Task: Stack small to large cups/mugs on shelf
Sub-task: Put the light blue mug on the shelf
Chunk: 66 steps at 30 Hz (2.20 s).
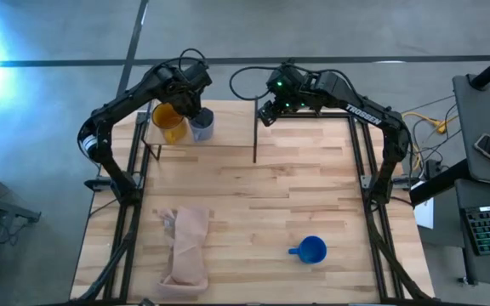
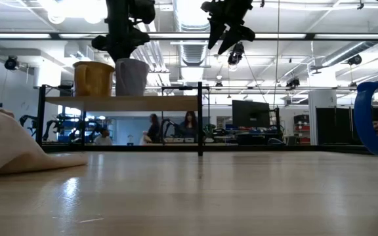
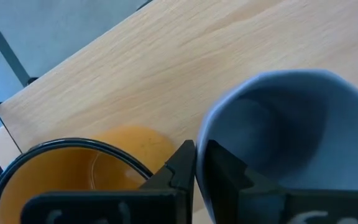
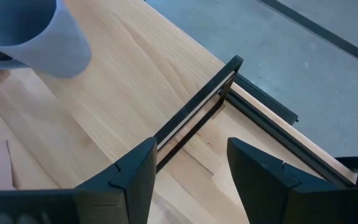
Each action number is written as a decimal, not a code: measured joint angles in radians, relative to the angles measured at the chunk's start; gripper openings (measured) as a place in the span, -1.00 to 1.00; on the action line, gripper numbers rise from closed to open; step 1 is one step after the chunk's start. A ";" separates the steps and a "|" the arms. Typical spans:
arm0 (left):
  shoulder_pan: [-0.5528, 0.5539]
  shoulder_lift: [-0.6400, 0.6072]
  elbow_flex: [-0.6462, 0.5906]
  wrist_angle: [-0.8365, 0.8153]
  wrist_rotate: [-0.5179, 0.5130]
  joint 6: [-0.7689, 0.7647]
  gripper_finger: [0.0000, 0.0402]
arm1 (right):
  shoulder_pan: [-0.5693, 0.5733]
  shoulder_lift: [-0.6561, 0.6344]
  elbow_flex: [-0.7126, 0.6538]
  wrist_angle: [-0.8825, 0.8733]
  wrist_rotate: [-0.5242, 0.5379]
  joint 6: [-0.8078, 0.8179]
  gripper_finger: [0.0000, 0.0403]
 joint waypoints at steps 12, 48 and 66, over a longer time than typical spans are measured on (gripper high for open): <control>0.000 0.001 -0.002 0.039 0.003 -0.021 -0.60 | 0.000 0.000 -0.017 0.000 0.000 -0.011 -0.06; -0.055 -0.165 0.003 0.018 0.009 -0.024 -0.47 | 0.057 0.259 0.014 0.461 -0.342 0.106 -0.57; -0.076 -0.300 0.002 0.030 0.005 -0.049 -0.47 | 0.050 0.476 0.304 0.340 -0.337 0.057 -0.64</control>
